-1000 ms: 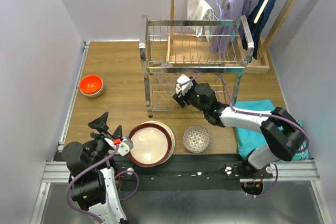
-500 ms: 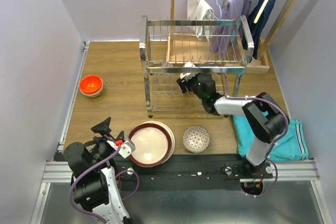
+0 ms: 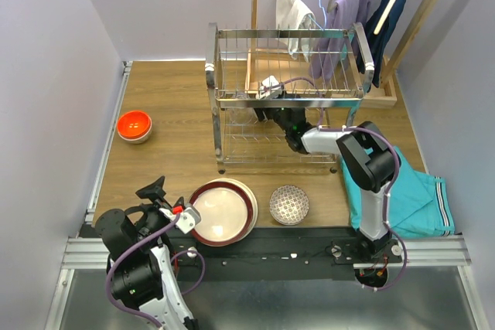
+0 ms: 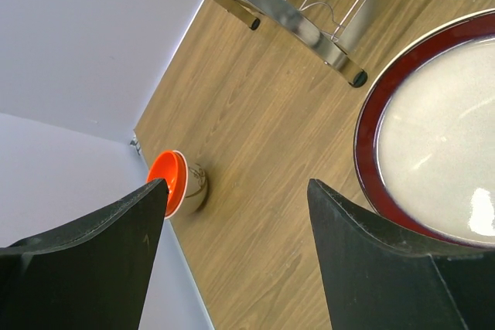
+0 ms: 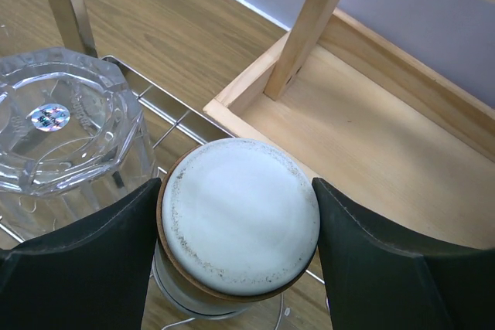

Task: Load the mixed dishes into the dish rack
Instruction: Place the cup upside down on the dish rack

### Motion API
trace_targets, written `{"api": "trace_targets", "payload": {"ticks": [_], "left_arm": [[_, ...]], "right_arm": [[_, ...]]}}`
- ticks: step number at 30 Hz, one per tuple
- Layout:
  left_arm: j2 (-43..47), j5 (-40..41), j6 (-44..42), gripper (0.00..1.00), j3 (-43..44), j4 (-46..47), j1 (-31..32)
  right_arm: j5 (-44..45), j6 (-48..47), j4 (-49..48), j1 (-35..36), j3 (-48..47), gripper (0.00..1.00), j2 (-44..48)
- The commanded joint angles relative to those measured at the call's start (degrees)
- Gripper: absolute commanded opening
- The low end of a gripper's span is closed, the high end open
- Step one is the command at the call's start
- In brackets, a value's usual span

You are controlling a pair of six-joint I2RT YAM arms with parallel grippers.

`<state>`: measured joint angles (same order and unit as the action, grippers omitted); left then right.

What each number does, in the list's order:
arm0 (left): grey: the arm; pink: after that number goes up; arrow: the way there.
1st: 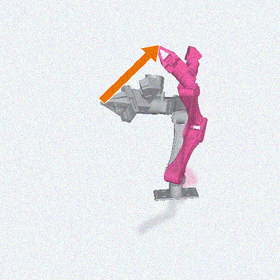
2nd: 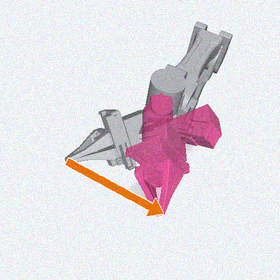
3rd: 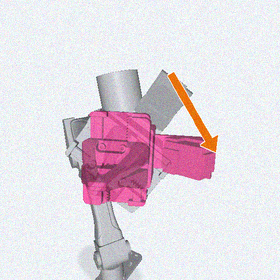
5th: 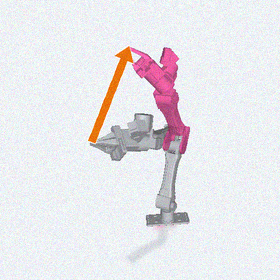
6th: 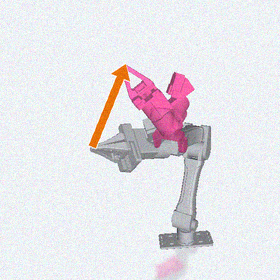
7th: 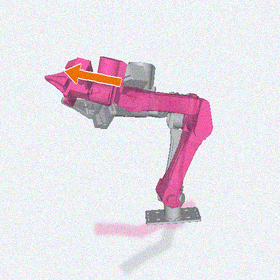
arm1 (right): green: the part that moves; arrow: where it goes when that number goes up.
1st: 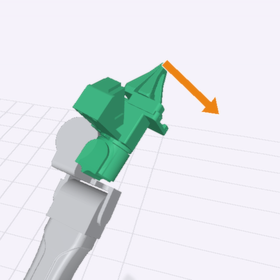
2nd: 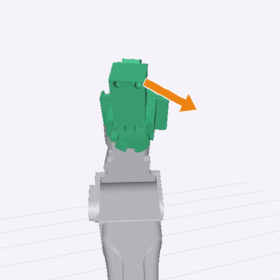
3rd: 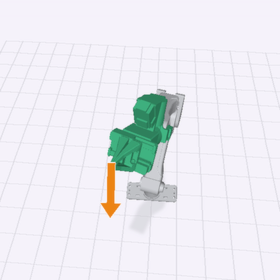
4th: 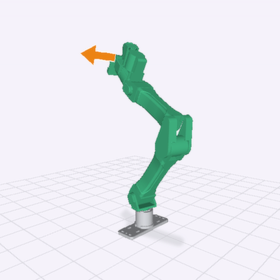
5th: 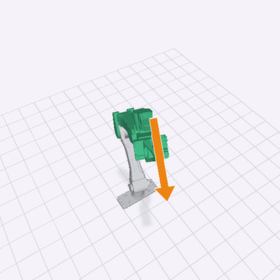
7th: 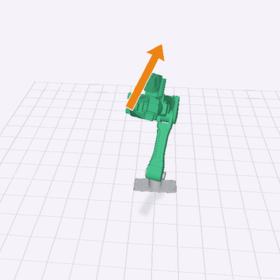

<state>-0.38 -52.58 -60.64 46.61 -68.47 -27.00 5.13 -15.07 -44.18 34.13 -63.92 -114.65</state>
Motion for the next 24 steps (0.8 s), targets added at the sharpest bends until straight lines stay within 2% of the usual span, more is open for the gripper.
{"api": "trace_targets", "payload": {"ticks": [1,3,4,6,9,14,17,20,24], "left_arm": [[11.2,-1.9,-1.1,0.82,0.8,-2.3,-1.0],[11.2,-2.3,-1.4,0.82,0.8,-2.6,-1.3],[11.3,-2.4,-1.6,0.82,0.8,-3.1,-1.3],[11.2,-2.7,-2.1,0.82,0.8,-3.4,-1.5],[11.3,-2.9,-1.8,0.82,0.9,-3.3,-1.6],[11.3,-3.4,2.2,0.82,-0.6,1.5,-1.6],[11.3,-3.3,7.9,0.82,-2.1,6.5,-1.7],[11.2,-2.0,14.4,0.84,-3.1,10.5,-1.9],[11.0,1.9,17.1,0.89,-4.1,11.2,-2.2]], "right_arm": [[0.7,0.6,2.1,-0.5,-1.4,0.48,-3.1],[1.0,0.7,2.3,-0.5,-1.3,0.56,-3.3],[1.5,1.0,1.9,-0.5,-1.1,0.67,-3.2],[2.9,1.1,1.2,-0.5,-0.1,0.76,-2.5],[3.0,1.0,0.8,-0.4,2.5,0.99,0.2],[2.0,1.6,2.1,-0.4,5.8,1.00,4.8],[2.7,2.6,3.5,-0.3,7.1,1.00,7.2],[3.1,3.3,5.2,-0.2,8.5,1.00,9.7],[2.9,3.6,7.6,0.2,11.3,1.00,13.8]]}}
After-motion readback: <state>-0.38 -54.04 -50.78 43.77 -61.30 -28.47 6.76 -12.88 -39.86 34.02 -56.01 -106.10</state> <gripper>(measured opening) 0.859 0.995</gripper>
